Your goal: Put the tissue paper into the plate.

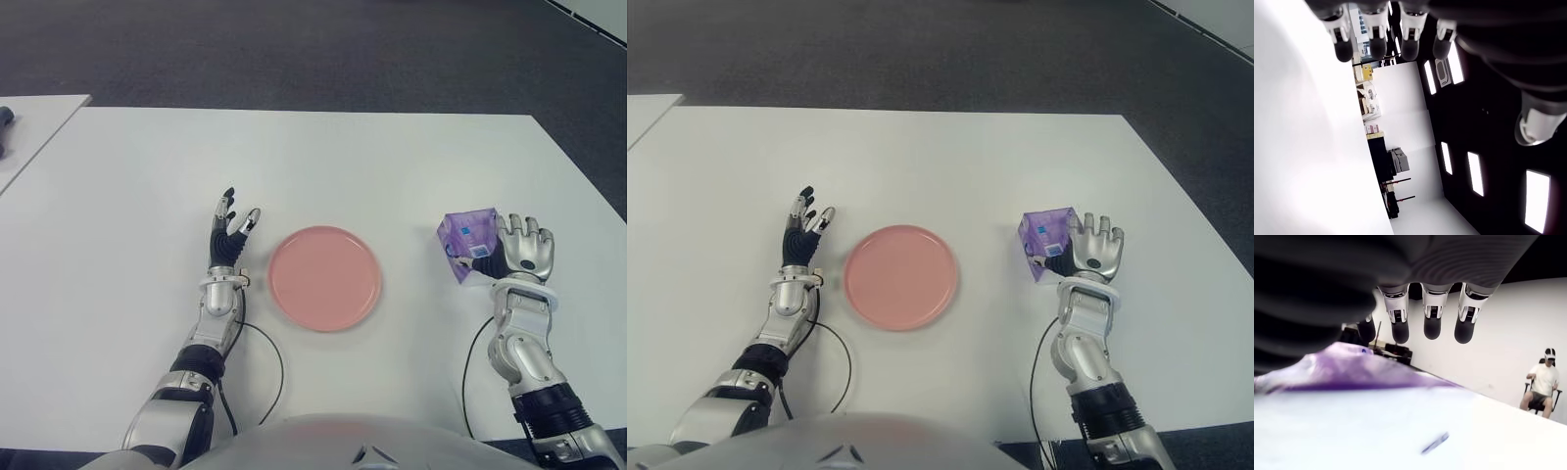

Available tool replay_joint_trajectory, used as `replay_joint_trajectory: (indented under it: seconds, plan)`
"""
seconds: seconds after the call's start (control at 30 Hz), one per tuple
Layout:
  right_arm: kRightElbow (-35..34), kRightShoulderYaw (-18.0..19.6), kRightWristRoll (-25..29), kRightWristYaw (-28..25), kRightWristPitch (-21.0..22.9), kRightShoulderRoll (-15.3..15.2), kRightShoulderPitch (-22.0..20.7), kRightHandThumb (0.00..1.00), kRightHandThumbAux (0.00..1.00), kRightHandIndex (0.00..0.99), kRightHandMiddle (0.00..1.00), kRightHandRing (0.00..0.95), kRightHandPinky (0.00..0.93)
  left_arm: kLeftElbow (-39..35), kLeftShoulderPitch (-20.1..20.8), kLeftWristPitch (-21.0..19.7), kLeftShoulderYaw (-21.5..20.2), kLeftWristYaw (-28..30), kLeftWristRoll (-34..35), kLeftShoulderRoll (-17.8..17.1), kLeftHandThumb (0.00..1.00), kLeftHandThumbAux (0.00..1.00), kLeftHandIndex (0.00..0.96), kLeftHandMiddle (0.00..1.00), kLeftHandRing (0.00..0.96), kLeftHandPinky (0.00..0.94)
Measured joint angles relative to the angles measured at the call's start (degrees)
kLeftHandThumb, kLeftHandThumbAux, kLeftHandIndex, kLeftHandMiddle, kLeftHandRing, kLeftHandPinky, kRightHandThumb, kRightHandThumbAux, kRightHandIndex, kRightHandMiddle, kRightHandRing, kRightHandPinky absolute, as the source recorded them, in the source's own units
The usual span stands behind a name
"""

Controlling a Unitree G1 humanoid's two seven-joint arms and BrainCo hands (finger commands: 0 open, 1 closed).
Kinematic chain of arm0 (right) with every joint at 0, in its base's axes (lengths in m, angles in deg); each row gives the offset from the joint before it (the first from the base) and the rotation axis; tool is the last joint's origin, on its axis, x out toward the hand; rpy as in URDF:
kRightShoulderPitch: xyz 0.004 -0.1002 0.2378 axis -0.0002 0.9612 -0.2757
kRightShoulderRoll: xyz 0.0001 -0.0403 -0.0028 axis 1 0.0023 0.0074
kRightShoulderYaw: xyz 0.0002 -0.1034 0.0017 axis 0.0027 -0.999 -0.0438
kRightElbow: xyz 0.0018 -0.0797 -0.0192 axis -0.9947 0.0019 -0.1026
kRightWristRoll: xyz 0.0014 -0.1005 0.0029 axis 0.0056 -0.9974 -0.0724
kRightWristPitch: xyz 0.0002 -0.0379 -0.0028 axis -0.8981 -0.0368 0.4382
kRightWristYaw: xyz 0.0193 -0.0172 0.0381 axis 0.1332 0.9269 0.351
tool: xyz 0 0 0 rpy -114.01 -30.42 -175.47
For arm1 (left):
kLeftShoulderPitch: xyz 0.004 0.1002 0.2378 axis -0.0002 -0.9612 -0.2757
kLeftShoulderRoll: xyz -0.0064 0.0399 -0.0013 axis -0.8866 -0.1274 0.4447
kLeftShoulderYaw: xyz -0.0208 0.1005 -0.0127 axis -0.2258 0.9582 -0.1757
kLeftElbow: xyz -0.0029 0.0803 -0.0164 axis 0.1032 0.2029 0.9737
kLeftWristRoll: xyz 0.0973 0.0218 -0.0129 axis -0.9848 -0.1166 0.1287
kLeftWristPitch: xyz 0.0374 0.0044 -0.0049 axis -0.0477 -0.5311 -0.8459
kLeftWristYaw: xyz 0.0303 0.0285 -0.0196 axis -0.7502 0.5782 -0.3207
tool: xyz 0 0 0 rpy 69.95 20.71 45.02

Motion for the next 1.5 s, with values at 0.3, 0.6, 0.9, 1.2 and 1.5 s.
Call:
replay_joint_trajectory:
  seconds: [0.3,0.6,0.9,1.2,1.5]
  plan:
    - [1.3,-1.8,-0.1,0.5,-0.4,0.6,-0.2,0.142,0.420,0.000,0.000,0.000,0.000,0.0,0.0,0.0,0.0,0.0,0.0,-0.1,0.000,0.471,0.000,0.000,0.000,0.000]
    - [1.3,-2.6,-0.1,0.5,-0.4,0.8,-0.4,0.129,0.415,0.000,0.000,0.000,0.000,0.1,0.0,0.0,0.0,0.0,0.0,-0.1,0.000,0.455,0.000,0.000,0.000,0.000]
    - [1.6,-3.0,-0.1,0.3,-0.4,1.1,-1.0,0.131,0.411,0.000,0.000,0.000,0.000,0.0,0.0,0.0,0.0,0.0,-0.2,-0.1,0.000,0.453,0.000,0.000,0.000,0.000]
    - [1.7,-3.5,0.1,-0.1,-0.6,1.7,-1.7,0.131,0.411,0.000,0.000,0.000,0.000,0.0,0.0,0.0,0.0,0.0,-0.2,-0.1,0.000,0.443,0.000,0.000,0.000,0.000]
    - [1.3,-3.6,0.4,0.4,-1.3,2.2,-1.7,0.132,0.405,0.000,0.000,0.000,0.000,-0.3,-0.1,0.0,0.1,-0.1,-0.7,-0.1,0.000,0.440,0.000,0.000,0.000,0.000]
